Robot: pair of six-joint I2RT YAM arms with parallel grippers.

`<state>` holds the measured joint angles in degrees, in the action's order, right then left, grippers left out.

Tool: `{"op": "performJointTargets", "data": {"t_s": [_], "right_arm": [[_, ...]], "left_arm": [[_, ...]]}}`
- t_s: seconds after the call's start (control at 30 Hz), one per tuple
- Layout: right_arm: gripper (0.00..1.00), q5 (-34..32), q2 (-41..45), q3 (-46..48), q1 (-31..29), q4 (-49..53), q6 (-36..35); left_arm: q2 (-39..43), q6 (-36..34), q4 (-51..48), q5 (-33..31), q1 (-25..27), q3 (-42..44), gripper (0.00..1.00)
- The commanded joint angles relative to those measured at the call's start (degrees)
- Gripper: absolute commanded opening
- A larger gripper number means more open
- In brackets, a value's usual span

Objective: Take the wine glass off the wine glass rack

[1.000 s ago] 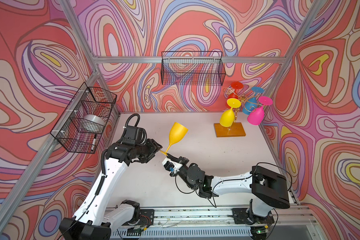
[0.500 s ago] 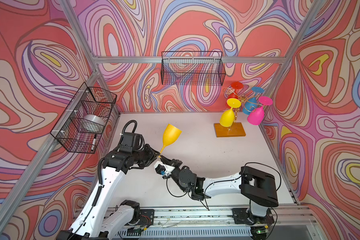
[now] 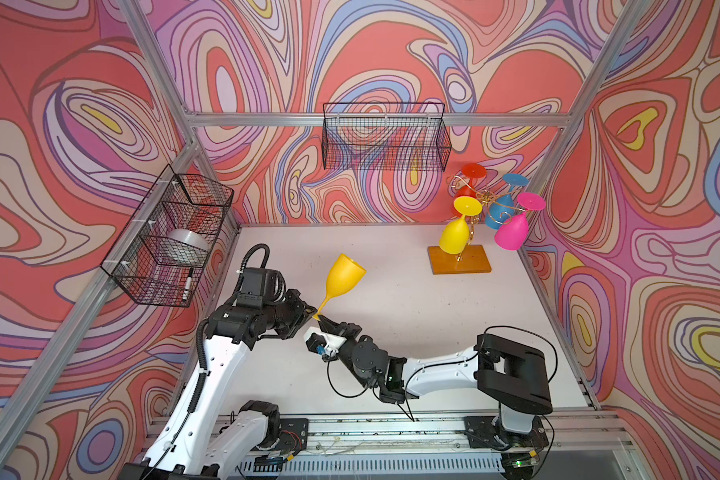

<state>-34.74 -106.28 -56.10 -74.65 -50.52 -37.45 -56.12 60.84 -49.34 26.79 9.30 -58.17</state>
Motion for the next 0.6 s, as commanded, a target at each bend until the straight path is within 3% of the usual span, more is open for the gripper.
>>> {"op": "performJointTargets", "data": {"t_s": [0.0, 0.1, 0.3, 0.47, 0.57], "right_arm": [[0.0, -2.0, -1.2, -2.9, 0.08, -2.65, 0.82], [0.03, -4.93, -1.91, -4.4, 0.07, -2.03, 2.86], [0.44, -10.08, 4.38, -5.67, 0.17, 15.87, 17.79], [0.48, -7.49, 16.56, 0.76, 3.2, 29.88, 37.6], [0.49, -0.35, 23.95, 3.57, 8.18, 38.58, 50.15]], "left_arm": [[-0.44, -3.68, -1.83, -4.28, -0.92, 0.16, 0.0], [-0.72, -4.74, -1.18, -4.07, -1.84, 0.77, 0.0], [-2.81, -6.16, 7.21, -0.78, -3.49, 3.89, 0.0], [-6.95, -8.41, 12.82, 2.58, -5.14, 4.2, 0.0], [-9.74, -10.01, 14.94, 2.68, -5.35, 3.89, 0.0]]}}
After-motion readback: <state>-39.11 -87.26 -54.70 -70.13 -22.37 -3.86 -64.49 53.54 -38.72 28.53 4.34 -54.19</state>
